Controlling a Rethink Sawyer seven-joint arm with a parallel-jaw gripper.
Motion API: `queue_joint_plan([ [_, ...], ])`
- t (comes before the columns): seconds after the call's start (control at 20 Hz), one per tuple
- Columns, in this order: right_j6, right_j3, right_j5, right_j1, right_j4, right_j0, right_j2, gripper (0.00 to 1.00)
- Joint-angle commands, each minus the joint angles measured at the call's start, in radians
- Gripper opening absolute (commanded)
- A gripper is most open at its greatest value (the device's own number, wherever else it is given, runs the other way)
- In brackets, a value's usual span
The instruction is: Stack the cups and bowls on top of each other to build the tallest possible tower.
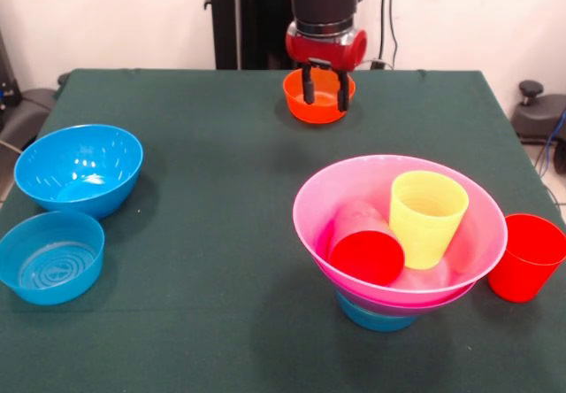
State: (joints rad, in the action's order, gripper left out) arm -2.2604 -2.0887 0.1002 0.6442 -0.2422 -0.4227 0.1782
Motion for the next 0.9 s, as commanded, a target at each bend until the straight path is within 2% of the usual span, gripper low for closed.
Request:
queue_joint_plan([
  [0.05,-0.113,0.000,-0.124,-0.157,-0.027,0.061,-0.010,1.00],
  [0.3,-0.113,0.031,-0.165,-0.216,-0.012,0.086,-0.023,1.00],
  [0.5,-0.120,0.015,-0.185,-0.220,-0.004,0.098,-0.033,1.00],
  [0.65,-0.126,-0.029,-0.168,-0.179,0.004,0.094,-0.024,1.00],
  [0.9,-0.131,-0.121,-0.104,-0.057,0.023,0.088,-0.013,1.00],
])
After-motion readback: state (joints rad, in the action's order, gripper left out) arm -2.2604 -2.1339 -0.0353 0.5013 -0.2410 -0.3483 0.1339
